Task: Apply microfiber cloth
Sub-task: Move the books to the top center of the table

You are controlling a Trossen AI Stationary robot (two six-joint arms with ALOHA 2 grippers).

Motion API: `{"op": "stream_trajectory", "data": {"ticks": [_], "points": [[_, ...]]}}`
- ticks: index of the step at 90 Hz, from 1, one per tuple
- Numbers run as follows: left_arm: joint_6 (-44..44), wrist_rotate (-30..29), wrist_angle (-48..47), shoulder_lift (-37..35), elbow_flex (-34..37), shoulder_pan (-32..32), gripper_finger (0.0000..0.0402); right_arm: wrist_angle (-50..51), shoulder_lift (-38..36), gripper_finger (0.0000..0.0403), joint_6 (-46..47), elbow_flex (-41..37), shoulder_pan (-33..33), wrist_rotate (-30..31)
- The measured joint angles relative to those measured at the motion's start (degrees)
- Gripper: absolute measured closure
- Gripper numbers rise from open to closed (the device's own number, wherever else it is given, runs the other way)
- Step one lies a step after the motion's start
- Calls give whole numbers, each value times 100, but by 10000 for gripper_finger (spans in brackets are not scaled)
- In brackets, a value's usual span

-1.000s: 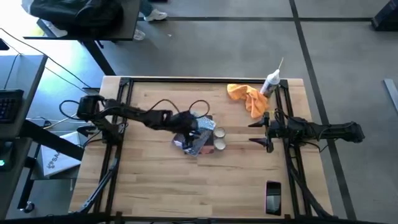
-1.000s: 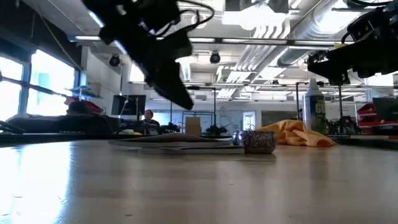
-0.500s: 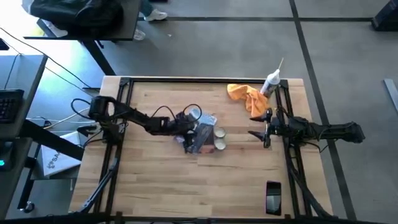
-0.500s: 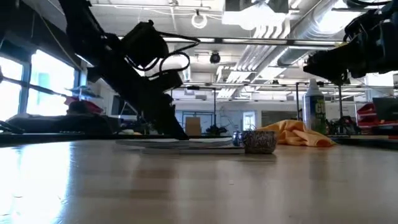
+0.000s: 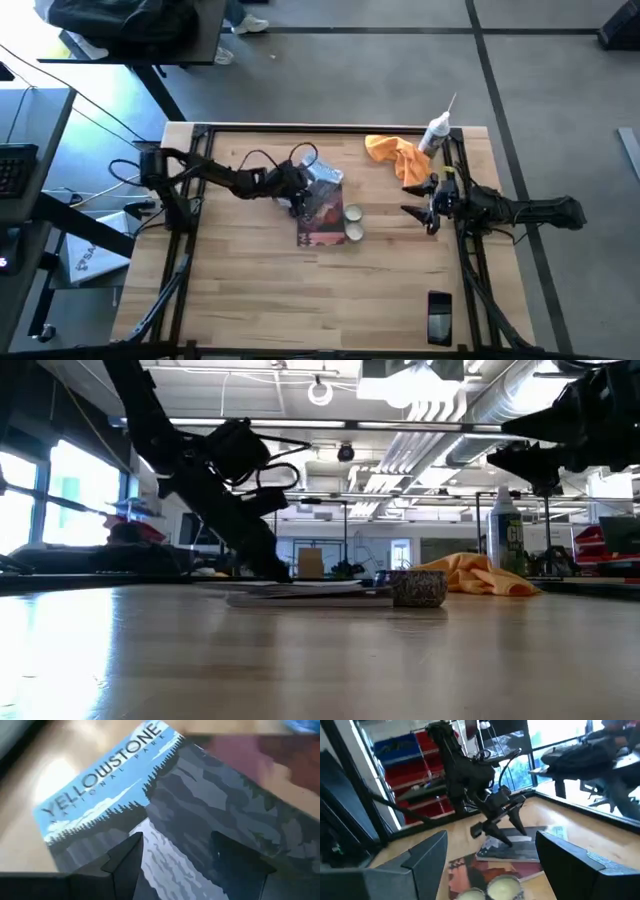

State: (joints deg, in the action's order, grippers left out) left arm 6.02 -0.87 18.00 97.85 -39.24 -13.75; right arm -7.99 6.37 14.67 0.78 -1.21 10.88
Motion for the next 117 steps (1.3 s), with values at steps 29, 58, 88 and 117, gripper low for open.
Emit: {"op": "stream_trajectory", "data": {"ticks": [29, 58, 88, 117], "points": [[646, 1131, -756, -372, -15, 1105, 190, -56, 40, 132, -639, 2, 0, 869], [1566, 921, -346, -99, -33, 1129, 190, -341, 64, 132, -712, 6, 2, 1561], [2186, -4, 348, 562, -55, 1091, 190, -354, 114, 132, -721, -15, 9, 1544], [2775, -1126, -59, 127, -13, 383, 190, -350, 114, 132, -703, -17, 9, 1540]]}}
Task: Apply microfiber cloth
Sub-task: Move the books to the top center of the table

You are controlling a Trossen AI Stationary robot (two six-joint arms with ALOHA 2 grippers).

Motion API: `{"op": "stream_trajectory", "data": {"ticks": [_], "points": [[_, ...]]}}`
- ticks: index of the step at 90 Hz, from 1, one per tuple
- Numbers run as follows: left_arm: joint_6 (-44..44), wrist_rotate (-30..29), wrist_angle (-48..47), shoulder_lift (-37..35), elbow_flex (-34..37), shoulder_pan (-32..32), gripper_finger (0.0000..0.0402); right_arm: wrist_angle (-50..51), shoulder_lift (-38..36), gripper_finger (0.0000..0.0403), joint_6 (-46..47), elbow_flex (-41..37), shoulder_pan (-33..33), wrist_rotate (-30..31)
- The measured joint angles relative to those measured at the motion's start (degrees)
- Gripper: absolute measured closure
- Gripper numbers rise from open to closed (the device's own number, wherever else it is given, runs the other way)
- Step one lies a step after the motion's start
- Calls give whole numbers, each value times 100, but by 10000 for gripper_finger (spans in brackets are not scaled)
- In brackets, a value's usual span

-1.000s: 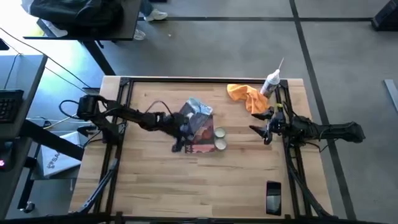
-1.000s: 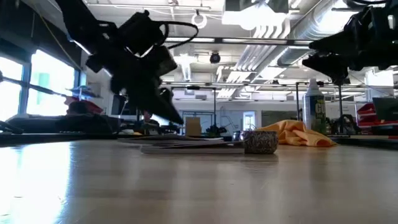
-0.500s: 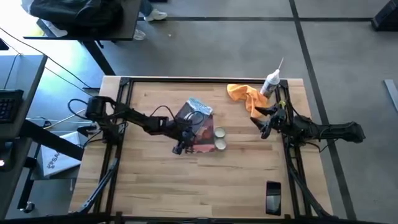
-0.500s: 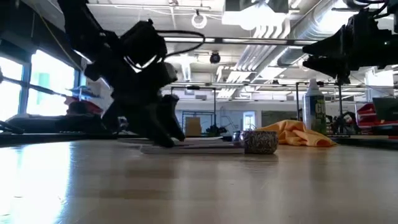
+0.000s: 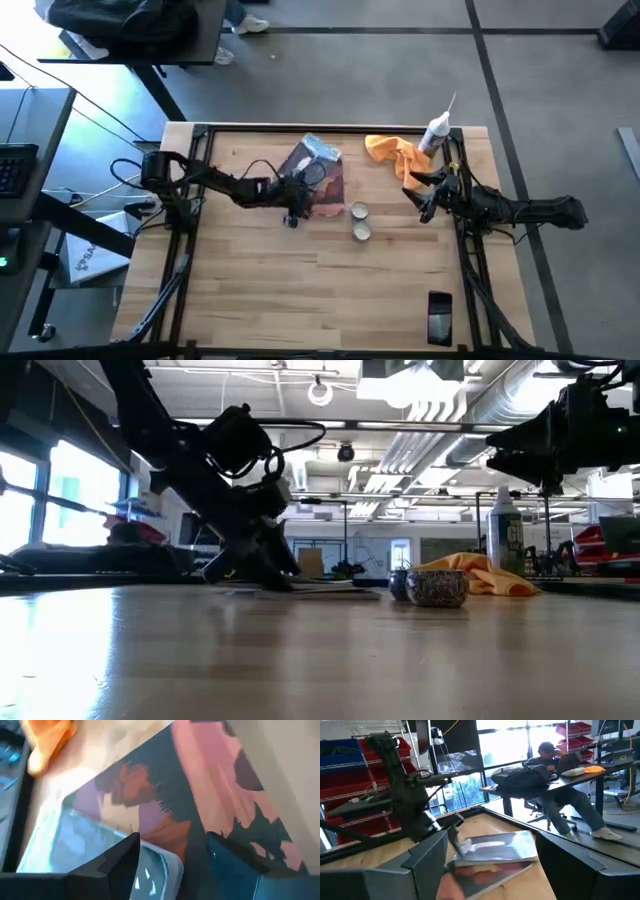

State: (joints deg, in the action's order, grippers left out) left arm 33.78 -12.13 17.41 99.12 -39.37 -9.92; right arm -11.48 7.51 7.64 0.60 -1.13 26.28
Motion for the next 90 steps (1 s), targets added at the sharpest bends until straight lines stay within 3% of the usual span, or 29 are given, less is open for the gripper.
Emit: {"op": "stream_trajectory", "data": {"ticks": [16, 35, 54, 90], "points": [[-560, 619, -286, -628, -21, 290, 190, 2, 0, 132, -16, -2, 0, 0], [-607, 454, -876, -643, -11, 941, 190, 94, 0, 132, -18, -2, 0, 3], [-476, -910, -547, 23, 6, 1105, 190, 131, 7, 132, -233, -2, 0, 54], [-434, -1718, 300, 171, 13, 510, 190, 95, 11, 132, -616, -2, 2, 257]]}}
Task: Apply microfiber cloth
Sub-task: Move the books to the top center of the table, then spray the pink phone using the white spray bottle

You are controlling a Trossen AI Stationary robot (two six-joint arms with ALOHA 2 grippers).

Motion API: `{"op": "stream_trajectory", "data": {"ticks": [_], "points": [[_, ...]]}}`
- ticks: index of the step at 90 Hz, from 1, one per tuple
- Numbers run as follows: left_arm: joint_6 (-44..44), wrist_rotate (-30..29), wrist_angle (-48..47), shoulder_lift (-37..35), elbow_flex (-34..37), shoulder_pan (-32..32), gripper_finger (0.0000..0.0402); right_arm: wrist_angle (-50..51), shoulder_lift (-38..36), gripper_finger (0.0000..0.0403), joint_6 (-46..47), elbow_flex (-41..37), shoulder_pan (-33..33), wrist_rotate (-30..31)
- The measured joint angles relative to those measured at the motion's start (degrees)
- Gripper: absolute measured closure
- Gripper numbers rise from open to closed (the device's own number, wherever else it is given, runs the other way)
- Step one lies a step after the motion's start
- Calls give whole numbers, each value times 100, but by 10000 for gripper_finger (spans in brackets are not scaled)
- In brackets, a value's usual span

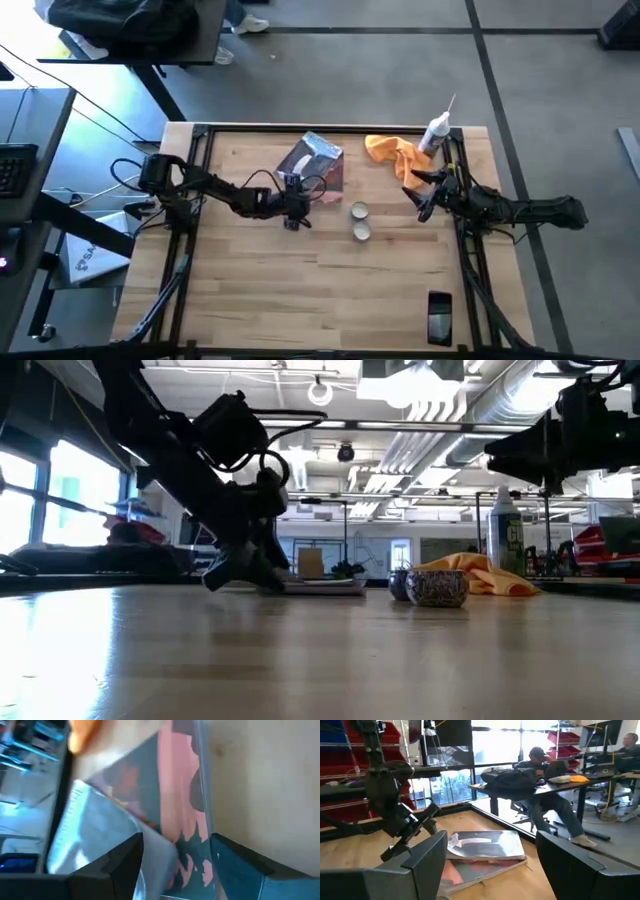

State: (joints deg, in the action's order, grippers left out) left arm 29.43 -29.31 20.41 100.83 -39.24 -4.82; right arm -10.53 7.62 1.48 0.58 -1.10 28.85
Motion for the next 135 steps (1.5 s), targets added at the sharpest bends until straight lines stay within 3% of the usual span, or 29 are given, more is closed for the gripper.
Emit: {"op": "stream_trajectory", "data": {"ticks": [19, 39, 54, 74, 86, 111, 135], "points": [[-20, 134, 74, -245, -7, -14, 190, -117, 17, 132, 106, 0, 0, -285], [-16, 1492, 782, -748, -56, 352, 190, -139, 55, 132, 258, 0, 0, -405], [-235, 2099, 1279, -642, -608, -23, 190, -469, 178, 132, 375, -2, 0, -695], [-1055, 3085, 1042, 220, -1935, -816, 190, -1687, 691, 132, 644, -2, 0, -675], [-1329, 3358, 628, 1004, -2936, -1167, 190, -2162, 1109, 132, 619, -2, 0, -659], [-1694, 3392, -1255, 2466, -5406, -1707, 190, -2445, 1880, 132, 768, -2, 0, -470], [-2738, 3588, -1957, 3627, -6913, -1867, 190, -2491, 2082, 132, 752, -2, 0, -246]]}}
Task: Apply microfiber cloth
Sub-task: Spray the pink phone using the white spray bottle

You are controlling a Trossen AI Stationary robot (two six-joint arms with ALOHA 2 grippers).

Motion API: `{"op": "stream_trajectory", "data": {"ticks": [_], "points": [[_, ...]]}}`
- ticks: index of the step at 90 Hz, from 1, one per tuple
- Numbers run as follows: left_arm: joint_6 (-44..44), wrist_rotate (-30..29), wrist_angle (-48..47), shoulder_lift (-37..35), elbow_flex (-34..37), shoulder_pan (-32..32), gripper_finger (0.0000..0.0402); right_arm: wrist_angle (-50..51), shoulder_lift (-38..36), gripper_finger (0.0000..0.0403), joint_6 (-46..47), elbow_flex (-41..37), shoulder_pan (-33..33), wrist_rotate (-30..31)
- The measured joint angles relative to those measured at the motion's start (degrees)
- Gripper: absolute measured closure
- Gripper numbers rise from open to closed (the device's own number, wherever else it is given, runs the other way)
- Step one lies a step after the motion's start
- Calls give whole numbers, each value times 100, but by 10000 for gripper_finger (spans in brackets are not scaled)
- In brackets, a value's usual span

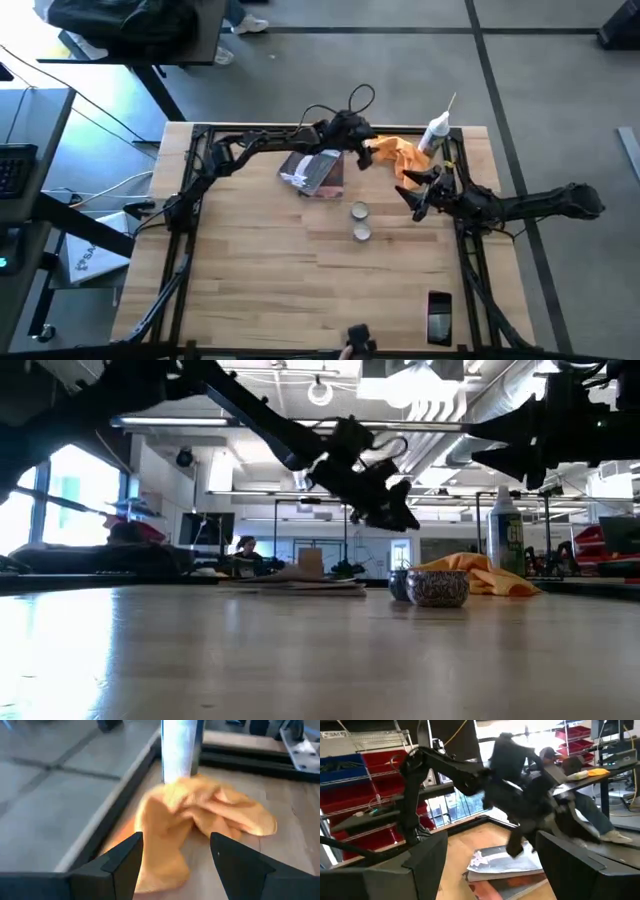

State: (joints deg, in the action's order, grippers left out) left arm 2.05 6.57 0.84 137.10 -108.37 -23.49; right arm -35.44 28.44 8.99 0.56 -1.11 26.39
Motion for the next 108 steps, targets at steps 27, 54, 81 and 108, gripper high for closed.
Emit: {"op": "stream_trajectory", "data": {"ticks": [27, 54, 81, 108], "points": [[-501, -1112, 15, 877, -865, 226, 190, 3, 1, 132, 118, 0, 0, -13], [-652, -1923, -94, 1064, -932, 235, 191, 55, 14, 132, 127, 0, 0, -33], [-646, -2220, -172, 1064, -932, 194, 283, 45, 14, 132, 127, 0, 0, -31], [-986, -1597, -237, 1059, -1030, 123, 393, -238, 17, 132, 104, 119, -1, 235]]}}
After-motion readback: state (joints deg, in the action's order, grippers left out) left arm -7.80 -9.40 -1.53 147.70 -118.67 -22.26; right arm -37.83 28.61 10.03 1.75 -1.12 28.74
